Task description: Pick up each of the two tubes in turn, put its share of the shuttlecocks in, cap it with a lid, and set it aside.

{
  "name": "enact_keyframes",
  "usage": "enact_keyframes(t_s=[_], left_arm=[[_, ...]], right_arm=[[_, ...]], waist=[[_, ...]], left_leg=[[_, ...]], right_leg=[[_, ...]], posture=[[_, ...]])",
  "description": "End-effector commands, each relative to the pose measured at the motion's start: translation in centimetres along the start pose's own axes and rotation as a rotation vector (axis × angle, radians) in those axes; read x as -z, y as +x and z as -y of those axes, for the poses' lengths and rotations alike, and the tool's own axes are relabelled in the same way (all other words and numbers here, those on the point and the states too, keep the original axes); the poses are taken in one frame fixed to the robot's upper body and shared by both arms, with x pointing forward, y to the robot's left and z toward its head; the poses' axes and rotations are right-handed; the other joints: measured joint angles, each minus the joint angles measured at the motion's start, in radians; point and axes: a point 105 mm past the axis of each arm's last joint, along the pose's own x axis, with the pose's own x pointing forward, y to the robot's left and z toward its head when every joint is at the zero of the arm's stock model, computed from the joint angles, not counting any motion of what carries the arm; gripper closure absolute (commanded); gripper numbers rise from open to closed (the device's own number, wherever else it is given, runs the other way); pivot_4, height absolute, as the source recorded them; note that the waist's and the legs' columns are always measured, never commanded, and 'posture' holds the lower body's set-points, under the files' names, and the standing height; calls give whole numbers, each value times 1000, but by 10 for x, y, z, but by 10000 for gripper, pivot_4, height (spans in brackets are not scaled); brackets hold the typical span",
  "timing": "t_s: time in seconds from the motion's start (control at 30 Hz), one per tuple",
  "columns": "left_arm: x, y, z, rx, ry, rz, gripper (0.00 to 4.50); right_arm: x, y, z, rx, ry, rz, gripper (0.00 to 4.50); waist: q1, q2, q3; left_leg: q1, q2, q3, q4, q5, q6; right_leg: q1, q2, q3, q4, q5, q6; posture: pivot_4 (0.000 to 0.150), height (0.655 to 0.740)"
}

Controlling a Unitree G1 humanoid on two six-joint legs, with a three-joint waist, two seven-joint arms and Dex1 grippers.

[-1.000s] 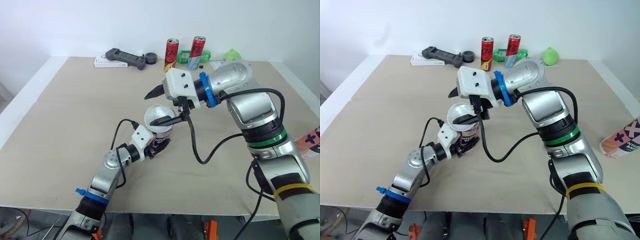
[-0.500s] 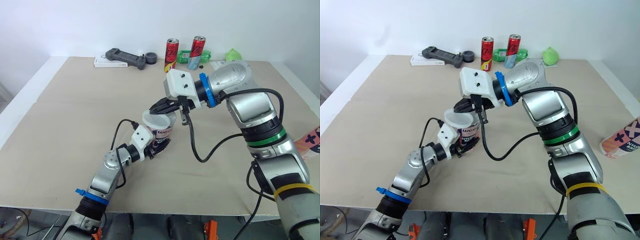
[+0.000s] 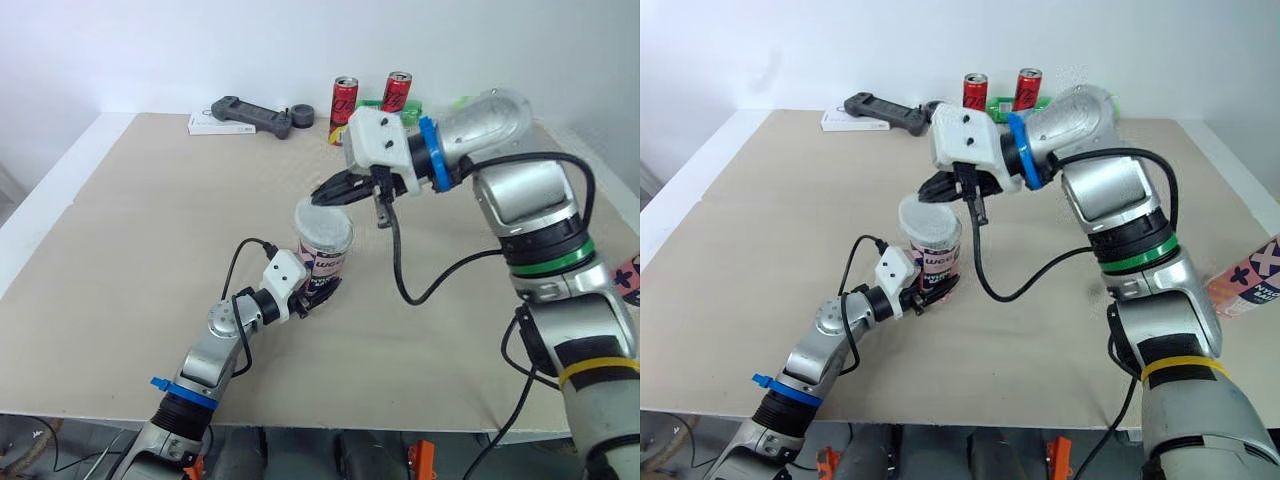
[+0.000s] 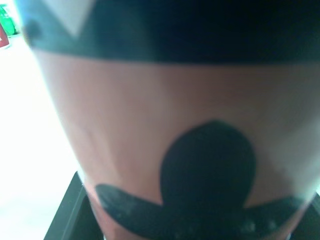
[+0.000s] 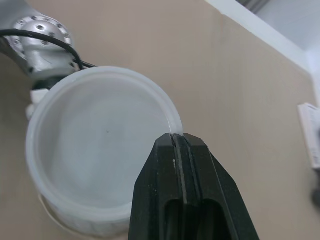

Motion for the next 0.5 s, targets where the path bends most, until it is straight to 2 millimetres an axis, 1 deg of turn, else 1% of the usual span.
enact_keyframes(t_s=[0.03,0.2,0.5], left_arm=[[7,0,1,3,5,-31,20549],[6,1,1,0,7,-28,20549],[6,0,1,-2,6,-29,20549]], right_arm=[[-14,-9,6,2,-100,-18,44375],[-8,-3,7,-6,-169,-79,44375],[-6,4,0,-43,-204,-97,44375]], waist=[[0,0,0],[0,0,0],[0,0,0]], left_leg=[[0,0,0,0,0,0],[0,0,0,0,0,0],[0,0,0,0,0,0]], right_leg=[[0,0,0,0,0,0],[0,0,0,0,0,1],[0,0,0,0,1,1]], posture=[[1500,7400],[1500,7400],[1500,7400]])
